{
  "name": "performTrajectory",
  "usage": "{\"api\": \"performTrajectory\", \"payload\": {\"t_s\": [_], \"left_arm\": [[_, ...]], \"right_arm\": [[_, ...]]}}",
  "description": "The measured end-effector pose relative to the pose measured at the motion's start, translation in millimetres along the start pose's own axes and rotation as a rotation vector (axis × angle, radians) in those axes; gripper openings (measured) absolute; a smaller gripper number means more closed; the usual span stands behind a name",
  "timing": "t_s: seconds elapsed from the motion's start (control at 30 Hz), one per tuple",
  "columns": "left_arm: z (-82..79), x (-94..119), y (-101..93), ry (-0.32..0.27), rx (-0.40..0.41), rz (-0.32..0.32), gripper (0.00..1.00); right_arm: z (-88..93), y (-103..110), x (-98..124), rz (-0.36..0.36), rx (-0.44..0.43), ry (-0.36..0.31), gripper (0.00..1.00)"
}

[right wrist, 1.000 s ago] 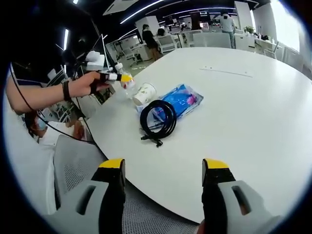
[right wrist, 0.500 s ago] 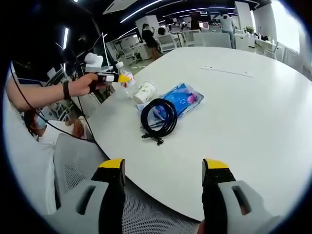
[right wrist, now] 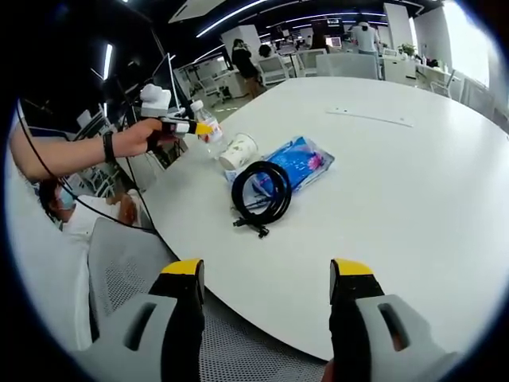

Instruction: Arrange the tabletop items into an orderly group along one side of the table until the central work area is clear of visible clutter.

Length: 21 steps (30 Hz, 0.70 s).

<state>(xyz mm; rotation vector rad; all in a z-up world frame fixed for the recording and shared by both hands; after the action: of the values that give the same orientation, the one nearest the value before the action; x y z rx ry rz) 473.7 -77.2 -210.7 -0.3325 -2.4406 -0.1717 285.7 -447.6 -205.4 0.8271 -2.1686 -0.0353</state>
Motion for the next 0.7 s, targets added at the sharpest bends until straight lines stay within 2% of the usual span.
{"api": "performTrajectory", "payload": {"t_s": [0.37,0.47,0.7], "left_arm": [[-3.3,3,-1.3,0.022,-0.008,-0.002,0.37],[-2.7,10,-3.4,0.018,0.015,-0.003,0.37],[3.5,28,-8.1,0.011,0.011,-0.005,0.38]], "right_arm": [[-12.1,-6,0,-0.002,0.006,-0.021,0.63],[-14.3,-8,1,-0.002,0.005,-0.033,0.63],[-12.4,-9,4,-0.001,0.005,-0.048,0.63]]}}
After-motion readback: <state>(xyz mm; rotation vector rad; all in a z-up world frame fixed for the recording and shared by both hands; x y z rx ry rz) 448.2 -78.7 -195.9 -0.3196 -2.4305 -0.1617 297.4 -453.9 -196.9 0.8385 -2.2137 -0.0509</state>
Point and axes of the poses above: the point that each gripper's makers call its tool centre point, and the gripper's own axes: x roughly backward along the fingers, y roughly to its left, z roughly out of its underside, the point moved 5 cm from there along x, roughly backward along the fingers
